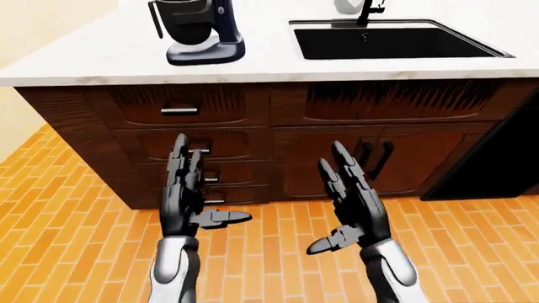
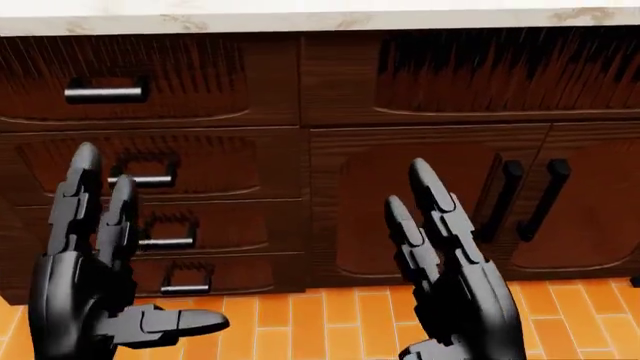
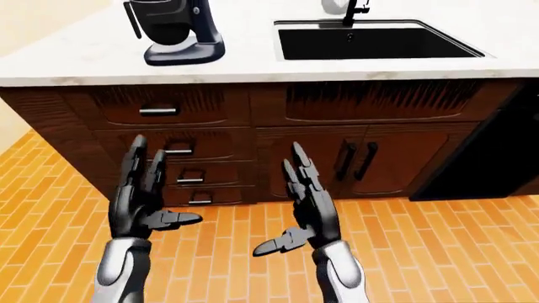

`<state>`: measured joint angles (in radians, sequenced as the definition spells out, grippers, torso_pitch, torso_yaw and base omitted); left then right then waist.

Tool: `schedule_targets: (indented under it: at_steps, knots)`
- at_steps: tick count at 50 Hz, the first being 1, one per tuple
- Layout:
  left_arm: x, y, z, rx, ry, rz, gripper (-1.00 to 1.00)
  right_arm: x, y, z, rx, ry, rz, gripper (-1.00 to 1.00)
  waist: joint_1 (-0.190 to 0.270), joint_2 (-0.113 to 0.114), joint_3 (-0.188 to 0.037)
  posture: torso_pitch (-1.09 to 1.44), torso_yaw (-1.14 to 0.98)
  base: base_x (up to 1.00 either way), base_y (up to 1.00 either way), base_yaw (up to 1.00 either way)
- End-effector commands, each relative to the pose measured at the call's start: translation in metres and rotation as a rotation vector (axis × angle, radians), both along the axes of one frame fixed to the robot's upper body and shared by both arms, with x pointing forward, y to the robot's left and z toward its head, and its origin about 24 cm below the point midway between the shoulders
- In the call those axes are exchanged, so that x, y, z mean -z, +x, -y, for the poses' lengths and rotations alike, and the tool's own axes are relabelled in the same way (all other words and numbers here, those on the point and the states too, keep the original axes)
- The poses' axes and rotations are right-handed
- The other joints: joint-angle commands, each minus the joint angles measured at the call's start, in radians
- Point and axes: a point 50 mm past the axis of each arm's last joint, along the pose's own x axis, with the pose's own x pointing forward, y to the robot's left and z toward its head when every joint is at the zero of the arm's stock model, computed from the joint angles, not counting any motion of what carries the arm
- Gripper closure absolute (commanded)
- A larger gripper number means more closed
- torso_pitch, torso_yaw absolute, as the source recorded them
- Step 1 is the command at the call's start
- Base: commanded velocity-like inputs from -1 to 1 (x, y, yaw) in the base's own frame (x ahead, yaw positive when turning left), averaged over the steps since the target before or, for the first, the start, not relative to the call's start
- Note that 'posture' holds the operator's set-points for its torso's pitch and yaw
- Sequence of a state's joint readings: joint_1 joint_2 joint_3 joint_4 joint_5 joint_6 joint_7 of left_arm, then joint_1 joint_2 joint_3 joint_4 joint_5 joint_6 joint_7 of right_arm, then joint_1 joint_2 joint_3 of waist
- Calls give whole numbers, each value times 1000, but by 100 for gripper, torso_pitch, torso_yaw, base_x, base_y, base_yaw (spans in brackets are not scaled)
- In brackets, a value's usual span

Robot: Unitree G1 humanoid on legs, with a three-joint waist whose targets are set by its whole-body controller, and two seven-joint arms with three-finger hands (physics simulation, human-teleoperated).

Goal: Open the stand mixer head.

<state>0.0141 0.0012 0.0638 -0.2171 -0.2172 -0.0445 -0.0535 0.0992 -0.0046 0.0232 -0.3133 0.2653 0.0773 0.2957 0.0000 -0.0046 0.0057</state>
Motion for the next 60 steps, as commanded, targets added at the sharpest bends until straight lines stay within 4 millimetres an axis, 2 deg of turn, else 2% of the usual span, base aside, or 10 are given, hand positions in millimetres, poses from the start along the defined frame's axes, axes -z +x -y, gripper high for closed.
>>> schedule_targets:
  at_steps: [1,24,49,50,51,53,55,57,59,60]
  knots:
    - [-20,-3,2,29,-33,101,-100,-21,-1,1,-23,53,80,-100,1,1,-17,0,0,0,0,0]
    - [-132,-31,-17,40,-209,339,-100,-117,-35,-8,-43,46,323,-100,3,7,-4,0,0,0,0,0]
    - [-142,-36,-20,61,-181,385,-100,-133,-43,-9,-23,41,382,-100,4,14,4,0,0,0,0,0]
    - [-141,-36,-20,59,-174,386,-100,-133,-43,-9,-17,26,387,-100,1,6,-12,0,0,0,100,0]
    - [-141,-36,-19,60,-175,386,-100,-132,-42,-9,-13,7,397,-100,-4,-30,13,0,0,0,100,0]
    - [-141,-37,-19,62,-175,386,-100,-133,-44,-9,-20,21,397,-100,-7,-60,31,0,0,0,50,0]
    - [-141,-37,-19,63,-176,387,-100,-133,-45,-9,-22,19,400,-100,-12,-11,2,0,0,0,0,0]
    - [-141,-37,-19,63,-177,386,-100,-133,-45,-9,-22,24,402,-100,-22,61,12,0,0,0,0,0]
    - [-141,-37,-18,66,-177,385,-100,-136,-46,-8,-23,34,416,-100,-18,50,18,0,0,0,45,0]
    - [-141,-37,-18,67,-178,385,-100,-135,-46,-8,-20,25,418,-100,-14,-6,41,0,0,0,100,0]
